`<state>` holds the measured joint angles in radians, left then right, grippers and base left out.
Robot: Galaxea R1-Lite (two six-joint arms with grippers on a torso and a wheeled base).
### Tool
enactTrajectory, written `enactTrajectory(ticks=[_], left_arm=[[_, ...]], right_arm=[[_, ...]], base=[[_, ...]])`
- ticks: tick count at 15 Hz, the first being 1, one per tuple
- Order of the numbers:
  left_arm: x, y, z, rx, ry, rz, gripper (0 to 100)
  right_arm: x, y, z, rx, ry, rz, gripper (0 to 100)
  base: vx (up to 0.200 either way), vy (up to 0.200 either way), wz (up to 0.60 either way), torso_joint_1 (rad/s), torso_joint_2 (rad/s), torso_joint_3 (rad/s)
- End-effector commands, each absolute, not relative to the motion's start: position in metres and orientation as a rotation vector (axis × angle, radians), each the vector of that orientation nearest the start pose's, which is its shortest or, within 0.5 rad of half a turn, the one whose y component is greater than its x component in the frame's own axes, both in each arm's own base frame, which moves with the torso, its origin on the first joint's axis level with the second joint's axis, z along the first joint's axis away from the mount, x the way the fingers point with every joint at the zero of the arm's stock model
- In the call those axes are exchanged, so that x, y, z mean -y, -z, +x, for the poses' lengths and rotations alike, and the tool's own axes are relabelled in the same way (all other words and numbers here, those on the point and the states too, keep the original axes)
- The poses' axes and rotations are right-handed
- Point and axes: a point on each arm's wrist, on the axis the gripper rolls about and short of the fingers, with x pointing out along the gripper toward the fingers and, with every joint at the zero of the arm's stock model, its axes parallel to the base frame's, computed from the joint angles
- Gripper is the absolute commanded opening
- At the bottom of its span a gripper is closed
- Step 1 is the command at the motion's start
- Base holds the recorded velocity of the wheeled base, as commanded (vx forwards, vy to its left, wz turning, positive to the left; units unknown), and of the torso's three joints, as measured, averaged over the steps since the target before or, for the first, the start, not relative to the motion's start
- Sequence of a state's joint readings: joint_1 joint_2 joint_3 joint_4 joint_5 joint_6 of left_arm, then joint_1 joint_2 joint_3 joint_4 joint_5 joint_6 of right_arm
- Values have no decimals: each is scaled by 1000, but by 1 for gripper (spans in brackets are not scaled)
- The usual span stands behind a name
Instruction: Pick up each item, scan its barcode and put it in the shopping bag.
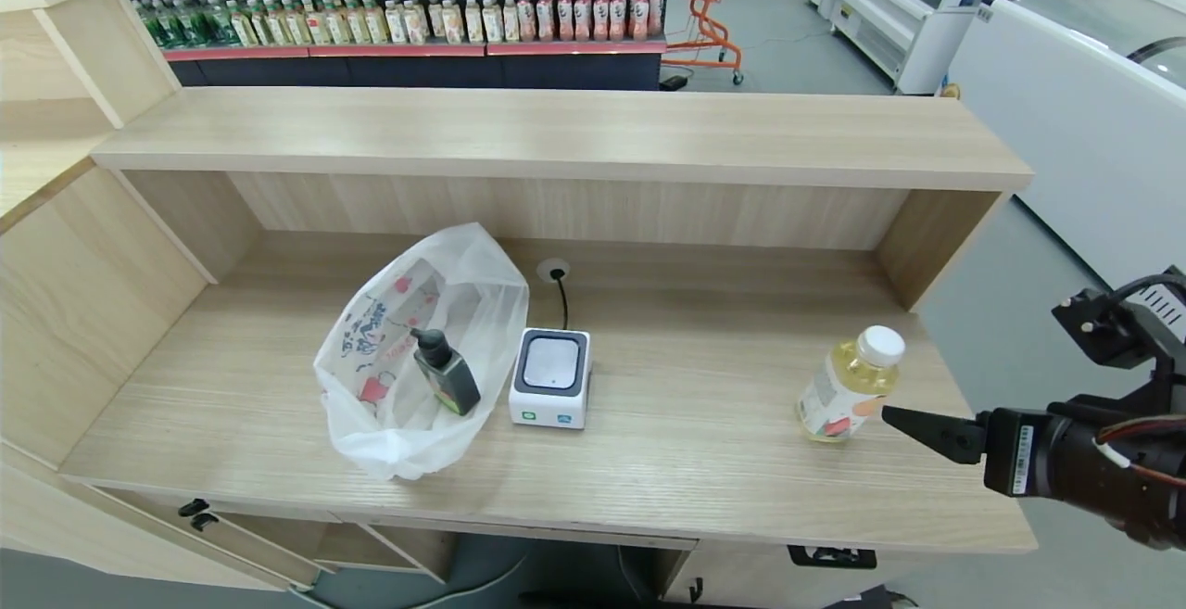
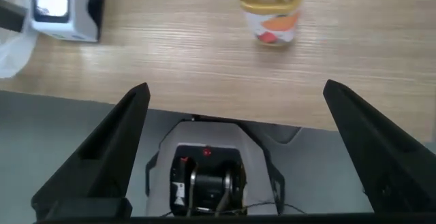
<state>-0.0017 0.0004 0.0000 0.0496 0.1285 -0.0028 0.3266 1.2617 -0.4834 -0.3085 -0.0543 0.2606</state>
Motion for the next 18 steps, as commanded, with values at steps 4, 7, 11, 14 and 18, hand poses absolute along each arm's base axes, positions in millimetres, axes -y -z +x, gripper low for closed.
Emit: enactTrajectory(ticks=[4, 7, 11, 14, 18], left_arm=[[-3, -70, -23, -49, -127, 0, 100], [-3, -70, -23, -49, -127, 0, 100], [-3, -70, -23, -49, -127, 0, 100], [-3, -70, -23, -50, -127, 0, 100], [-3, -70, -23, -50, -127, 0, 100]], right_arm=[[-47, -164, 164, -529, -53, 128, 100], [-41, -155, 163, -583, 99, 72, 100], [-46, -135, 192, -576, 116, 115, 100], [-54, -116, 216, -524, 82, 134, 100], [-60, -101, 232, -527, 72, 131, 100]], base=[[0, 0, 0, 0, 0, 0], [0, 0, 0, 0, 0, 0], [0, 0, 0, 0, 0, 0], [0, 0, 0, 0, 0, 0], [0, 0, 0, 0, 0, 0]])
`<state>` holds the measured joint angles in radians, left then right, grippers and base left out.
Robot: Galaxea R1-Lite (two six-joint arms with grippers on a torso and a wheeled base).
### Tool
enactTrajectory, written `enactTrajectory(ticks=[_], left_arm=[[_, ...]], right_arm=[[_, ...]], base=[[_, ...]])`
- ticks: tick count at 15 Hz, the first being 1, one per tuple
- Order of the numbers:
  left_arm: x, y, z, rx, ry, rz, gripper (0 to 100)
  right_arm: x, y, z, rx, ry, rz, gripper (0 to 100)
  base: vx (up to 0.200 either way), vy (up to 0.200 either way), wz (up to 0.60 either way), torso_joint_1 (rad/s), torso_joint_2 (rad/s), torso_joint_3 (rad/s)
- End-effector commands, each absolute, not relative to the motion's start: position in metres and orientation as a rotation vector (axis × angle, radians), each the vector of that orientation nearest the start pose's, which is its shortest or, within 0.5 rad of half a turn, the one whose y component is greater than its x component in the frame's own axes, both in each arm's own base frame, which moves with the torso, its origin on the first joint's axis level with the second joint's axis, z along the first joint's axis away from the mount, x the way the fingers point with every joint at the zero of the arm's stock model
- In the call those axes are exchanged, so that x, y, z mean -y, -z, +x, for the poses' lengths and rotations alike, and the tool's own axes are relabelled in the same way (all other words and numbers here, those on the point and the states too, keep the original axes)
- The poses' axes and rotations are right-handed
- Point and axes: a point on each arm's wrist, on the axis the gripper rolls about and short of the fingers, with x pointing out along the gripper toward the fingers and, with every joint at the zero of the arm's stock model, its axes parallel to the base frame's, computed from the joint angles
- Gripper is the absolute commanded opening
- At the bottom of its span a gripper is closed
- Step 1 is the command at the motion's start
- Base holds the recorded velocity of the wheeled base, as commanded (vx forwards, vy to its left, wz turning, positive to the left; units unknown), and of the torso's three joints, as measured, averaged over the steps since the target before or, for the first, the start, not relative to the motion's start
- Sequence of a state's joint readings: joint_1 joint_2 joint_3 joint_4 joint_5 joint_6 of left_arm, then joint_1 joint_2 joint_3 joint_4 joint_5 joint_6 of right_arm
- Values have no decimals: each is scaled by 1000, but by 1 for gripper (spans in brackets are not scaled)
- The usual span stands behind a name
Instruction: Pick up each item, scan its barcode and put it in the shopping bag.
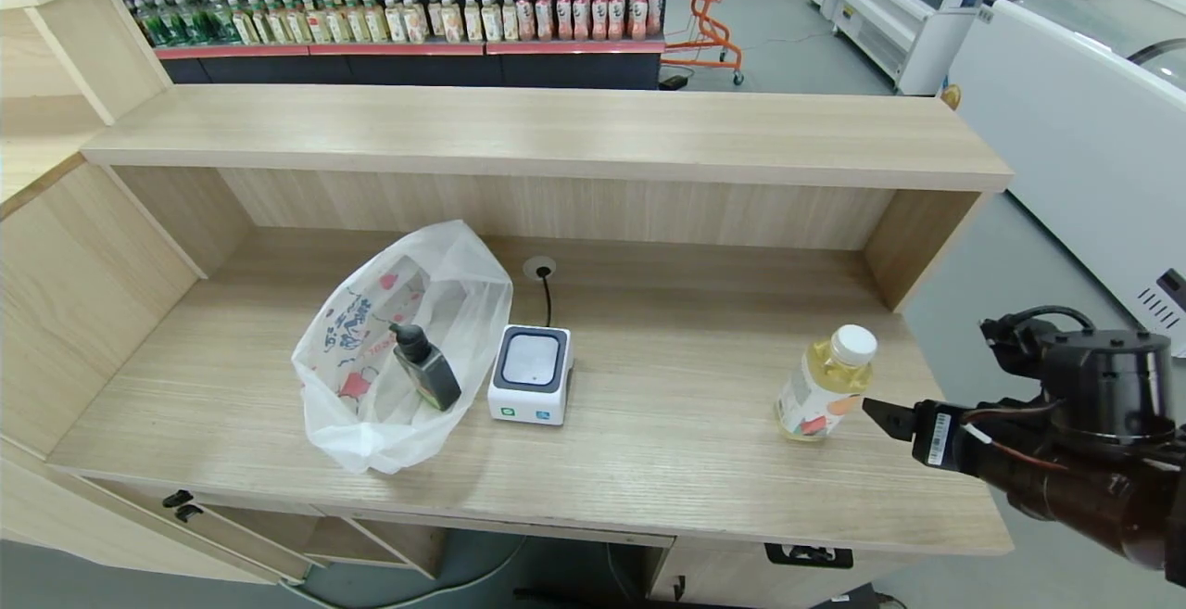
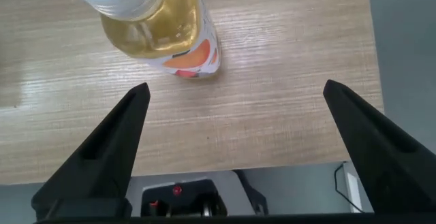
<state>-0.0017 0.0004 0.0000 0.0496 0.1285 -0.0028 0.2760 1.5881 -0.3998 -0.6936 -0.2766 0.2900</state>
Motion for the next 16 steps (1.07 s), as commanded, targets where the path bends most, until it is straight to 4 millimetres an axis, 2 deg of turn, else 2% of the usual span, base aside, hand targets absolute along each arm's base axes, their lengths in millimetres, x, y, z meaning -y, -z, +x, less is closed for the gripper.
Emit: enactTrajectory(ticks=[1, 6, 12, 16], left_arm=[[-3, -70, -23, -50, -129, 0, 100], [-3, -70, -23, -49, -127, 0, 100], [-3, -70, -23, -50, -127, 0, 100], [-3, -70, -23, -50, -127, 0, 100]], right_arm=[[-64, -98, 238, -512, 61, 134, 100], [-79, -89, 258, -447, -16, 100, 100], [-97, -76, 270, -382, -72, 81, 100], [-101, -67, 281, -350, -86, 51, 100]], base=[[0, 0, 0, 0, 0, 0], [0, 0, 0, 0, 0, 0], [0, 0, 0, 0, 0, 0], [0, 0, 0, 0, 0, 0]])
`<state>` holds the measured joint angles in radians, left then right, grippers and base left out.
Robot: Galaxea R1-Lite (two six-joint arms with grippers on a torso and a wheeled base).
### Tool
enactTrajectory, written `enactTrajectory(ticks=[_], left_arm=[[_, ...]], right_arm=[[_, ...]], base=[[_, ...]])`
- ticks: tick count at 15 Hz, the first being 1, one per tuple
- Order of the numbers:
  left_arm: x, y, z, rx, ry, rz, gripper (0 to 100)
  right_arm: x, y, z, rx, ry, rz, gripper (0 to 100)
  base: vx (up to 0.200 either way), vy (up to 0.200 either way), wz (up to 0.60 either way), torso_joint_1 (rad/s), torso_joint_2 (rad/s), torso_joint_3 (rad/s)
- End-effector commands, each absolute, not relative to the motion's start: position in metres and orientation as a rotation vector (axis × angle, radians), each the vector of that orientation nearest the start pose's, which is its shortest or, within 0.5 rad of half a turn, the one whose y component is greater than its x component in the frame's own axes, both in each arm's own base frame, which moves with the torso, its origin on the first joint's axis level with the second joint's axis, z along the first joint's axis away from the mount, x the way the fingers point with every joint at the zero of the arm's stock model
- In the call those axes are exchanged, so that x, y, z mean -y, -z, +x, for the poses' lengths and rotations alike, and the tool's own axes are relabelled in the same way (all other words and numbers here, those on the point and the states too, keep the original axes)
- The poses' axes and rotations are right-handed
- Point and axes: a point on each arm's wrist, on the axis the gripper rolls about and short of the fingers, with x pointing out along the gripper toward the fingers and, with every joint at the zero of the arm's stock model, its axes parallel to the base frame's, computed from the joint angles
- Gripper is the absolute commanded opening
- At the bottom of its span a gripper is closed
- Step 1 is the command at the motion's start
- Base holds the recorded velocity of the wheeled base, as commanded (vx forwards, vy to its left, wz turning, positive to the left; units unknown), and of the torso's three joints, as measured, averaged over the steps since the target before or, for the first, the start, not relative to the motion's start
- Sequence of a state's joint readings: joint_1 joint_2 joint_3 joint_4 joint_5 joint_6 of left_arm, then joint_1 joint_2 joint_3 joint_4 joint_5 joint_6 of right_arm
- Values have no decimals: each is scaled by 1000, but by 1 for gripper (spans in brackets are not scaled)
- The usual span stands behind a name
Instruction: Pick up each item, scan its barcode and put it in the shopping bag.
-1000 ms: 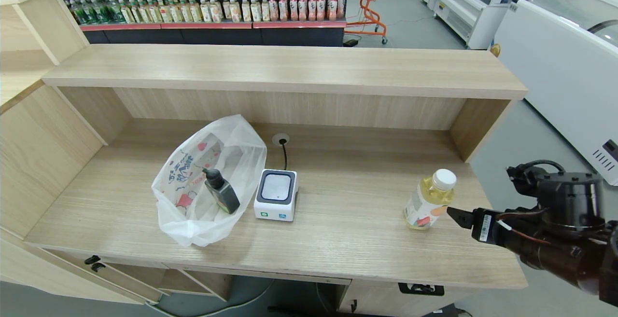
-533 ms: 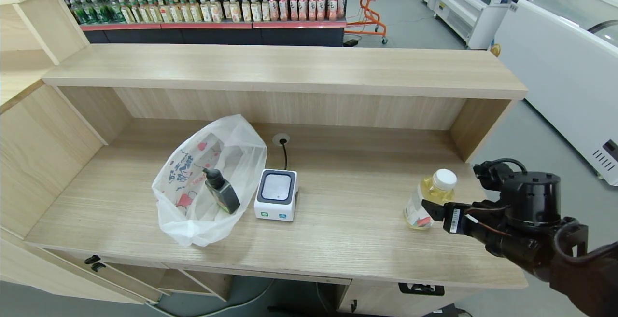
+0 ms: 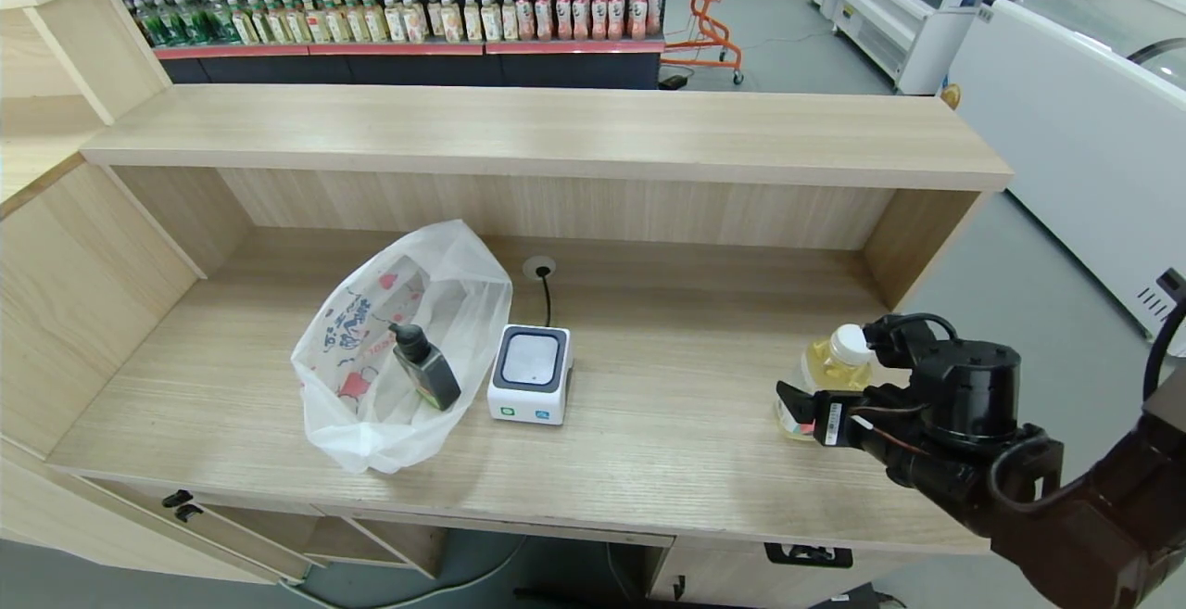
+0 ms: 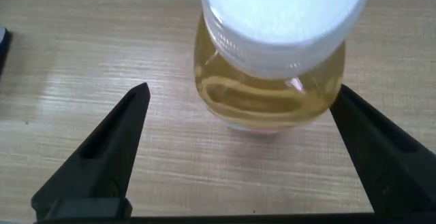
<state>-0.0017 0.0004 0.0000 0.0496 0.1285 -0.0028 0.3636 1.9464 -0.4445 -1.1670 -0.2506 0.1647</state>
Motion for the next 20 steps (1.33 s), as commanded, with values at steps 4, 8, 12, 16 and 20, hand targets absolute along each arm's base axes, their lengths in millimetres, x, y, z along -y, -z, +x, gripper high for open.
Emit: enactTrajectory(ticks=[4, 8, 12, 16, 20], left_arm=[[-3, -70, -23, -49, -127, 0, 100], [-3, -70, -23, -49, -127, 0, 100], [-3, -70, -23, -50, -127, 0, 100], [-3, -70, -23, -50, -129, 0, 100], [-3, -70, -23, -50, -127, 0, 100]], right_arm=[[-106, -64, 294, -289, -93, 67, 100], [-113, -57, 310, -255, -130, 83, 100], [-118, -53, 318, -250, -201, 93, 0], [-121, -53, 330, -221, -207, 51, 0], [-122, -48, 330, -230, -211, 3, 0]], base=[[0, 0, 0, 0, 0, 0], [0, 0, 0, 0, 0, 0], [0, 0, 0, 0, 0, 0], [0, 0, 0, 0, 0, 0], [0, 0, 0, 0, 0, 0]])
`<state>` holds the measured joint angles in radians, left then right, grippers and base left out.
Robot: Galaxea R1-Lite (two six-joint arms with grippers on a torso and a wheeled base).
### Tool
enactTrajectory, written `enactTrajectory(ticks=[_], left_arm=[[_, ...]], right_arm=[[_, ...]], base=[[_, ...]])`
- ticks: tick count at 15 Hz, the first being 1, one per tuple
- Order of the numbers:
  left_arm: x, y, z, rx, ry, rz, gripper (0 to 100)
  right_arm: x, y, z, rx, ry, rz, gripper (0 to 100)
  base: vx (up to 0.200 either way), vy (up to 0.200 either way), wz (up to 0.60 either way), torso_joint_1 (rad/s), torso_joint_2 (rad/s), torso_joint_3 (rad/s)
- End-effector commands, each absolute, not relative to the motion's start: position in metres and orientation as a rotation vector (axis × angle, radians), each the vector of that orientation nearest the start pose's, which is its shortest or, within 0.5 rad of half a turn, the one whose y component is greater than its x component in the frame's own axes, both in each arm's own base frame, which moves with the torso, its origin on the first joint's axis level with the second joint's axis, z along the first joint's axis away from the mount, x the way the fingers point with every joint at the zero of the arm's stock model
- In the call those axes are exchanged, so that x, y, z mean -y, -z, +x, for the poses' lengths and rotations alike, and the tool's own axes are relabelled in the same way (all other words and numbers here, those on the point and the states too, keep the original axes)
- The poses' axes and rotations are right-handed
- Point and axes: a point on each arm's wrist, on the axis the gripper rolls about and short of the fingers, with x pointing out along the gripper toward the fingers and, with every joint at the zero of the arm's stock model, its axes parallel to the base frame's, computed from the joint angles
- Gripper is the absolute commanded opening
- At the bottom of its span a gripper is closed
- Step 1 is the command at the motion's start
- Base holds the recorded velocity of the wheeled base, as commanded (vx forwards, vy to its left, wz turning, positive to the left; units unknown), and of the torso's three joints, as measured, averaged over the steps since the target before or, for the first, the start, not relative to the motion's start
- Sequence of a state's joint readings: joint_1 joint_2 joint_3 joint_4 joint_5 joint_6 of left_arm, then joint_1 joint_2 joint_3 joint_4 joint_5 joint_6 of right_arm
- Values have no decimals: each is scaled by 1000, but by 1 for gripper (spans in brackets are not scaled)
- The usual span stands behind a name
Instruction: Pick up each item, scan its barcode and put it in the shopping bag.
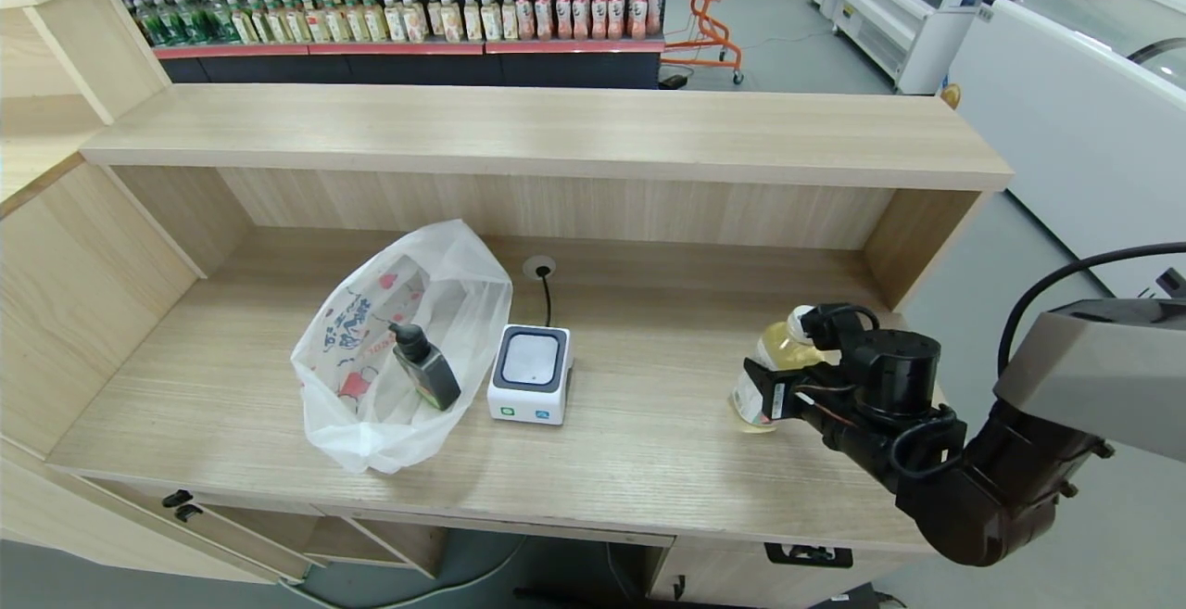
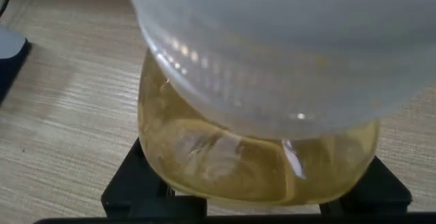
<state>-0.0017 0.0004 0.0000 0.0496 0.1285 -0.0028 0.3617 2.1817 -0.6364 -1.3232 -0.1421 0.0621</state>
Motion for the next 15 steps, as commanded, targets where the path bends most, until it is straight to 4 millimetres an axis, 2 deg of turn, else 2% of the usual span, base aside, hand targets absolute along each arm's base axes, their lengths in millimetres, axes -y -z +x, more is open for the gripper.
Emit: enactTrajectory(ticks=[1, 3, 4, 7, 9, 10, 12, 14, 15], left_arm=[[-3, -70, -23, -49, -127, 0, 100], [-3, -70, -23, -49, -129, 0, 100], [-3, -70, -23, -50, -127, 0, 100], [-3, -70, -23, -50, -127, 0, 100], [-3, -70, -23, -49, -129, 0, 100], [-3, -70, -23, -49, -127, 0, 100], [-3, -70, -23, -49, -127, 0, 100], [-3, -70, -23, -50, -127, 0, 100], [-3, -70, -23, -49, -127, 0, 100]], right_arm=[[-122, -47, 330, -234, -213, -1, 0], [-121, -54, 331, -212, -241, 12, 0], [-119, -68, 330, -180, -268, 26, 0], [-105, -138, 308, -75, -473, 57, 0], [-106, -188, 288, -46, -740, 110, 0], [-104, -203, 272, -72, -873, 173, 0], [-112, -217, 246, -97, -1019, 252, 0], [-118, -219, 236, -116, -1059, 289, 0], [-131, -222, 222, -140, -1138, 308, 0]], base=[[0, 0, 0, 0, 0, 0], [0, 0, 0, 0, 0, 0], [0, 0, 0, 0, 0, 0], [0, 0, 0, 0, 0, 0], [0, 0, 0, 0, 0, 0], [0, 0, 0, 0, 0, 0], [0, 0, 0, 0, 0, 0], [0, 0, 0, 0, 0, 0], [0, 0, 0, 0, 0, 0]])
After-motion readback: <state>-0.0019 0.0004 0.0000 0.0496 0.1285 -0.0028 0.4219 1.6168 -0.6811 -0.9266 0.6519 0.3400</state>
